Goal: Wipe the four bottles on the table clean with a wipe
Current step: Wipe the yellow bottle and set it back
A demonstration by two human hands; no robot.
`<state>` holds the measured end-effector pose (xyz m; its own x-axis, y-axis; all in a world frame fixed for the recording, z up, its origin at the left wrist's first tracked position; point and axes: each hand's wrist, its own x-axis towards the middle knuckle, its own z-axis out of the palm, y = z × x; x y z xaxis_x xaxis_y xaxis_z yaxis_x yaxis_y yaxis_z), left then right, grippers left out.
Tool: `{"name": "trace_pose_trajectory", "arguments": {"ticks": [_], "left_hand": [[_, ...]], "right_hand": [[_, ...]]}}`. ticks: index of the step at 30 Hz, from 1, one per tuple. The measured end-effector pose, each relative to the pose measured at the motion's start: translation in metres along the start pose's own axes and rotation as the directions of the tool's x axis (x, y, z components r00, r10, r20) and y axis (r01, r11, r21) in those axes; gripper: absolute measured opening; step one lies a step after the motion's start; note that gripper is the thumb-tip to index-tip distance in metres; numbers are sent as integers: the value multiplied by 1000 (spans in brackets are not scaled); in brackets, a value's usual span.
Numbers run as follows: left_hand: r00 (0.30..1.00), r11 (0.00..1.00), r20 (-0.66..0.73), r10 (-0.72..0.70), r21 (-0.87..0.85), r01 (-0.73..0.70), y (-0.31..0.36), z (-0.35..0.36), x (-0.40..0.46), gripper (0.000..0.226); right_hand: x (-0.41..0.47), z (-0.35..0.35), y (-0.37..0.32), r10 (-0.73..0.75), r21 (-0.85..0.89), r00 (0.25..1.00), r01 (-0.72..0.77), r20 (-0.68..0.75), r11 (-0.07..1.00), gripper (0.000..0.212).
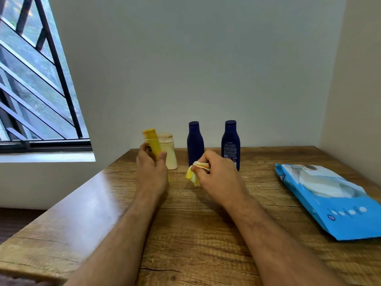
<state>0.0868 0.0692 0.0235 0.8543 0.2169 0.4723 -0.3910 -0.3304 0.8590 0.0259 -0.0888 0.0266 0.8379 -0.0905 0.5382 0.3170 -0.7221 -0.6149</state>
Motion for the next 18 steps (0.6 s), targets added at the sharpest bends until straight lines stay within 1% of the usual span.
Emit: {"name": "trace_pose_trajectory", "arguments": {"ticks": [2,5,11,14,18], "left_hand": [[996,996,-63,-55,63,59,-4,-4,4,60],[996,986,-73,-59,152,69,-11,-7,5,65],[989,982,-121,-89,156,108,-21,-9,16,72],[981,975,-135,-143,151,163,-24,-9,20,69],[966,963,-146,-215,131,235,-30,-12,27,69]], "right_hand": [[0,2,-1,-11,1,1000,11,24,1000,12],[-1,4,-2,-11,-16,999,12,42,1000,12],[-2,7,-1,-2,-12,999,3,37,1000,14],[1,14,-5,17,-12,999,-17,52,1000,13],[11,24,-15,25,60,999,-27,36,998,10]]}}
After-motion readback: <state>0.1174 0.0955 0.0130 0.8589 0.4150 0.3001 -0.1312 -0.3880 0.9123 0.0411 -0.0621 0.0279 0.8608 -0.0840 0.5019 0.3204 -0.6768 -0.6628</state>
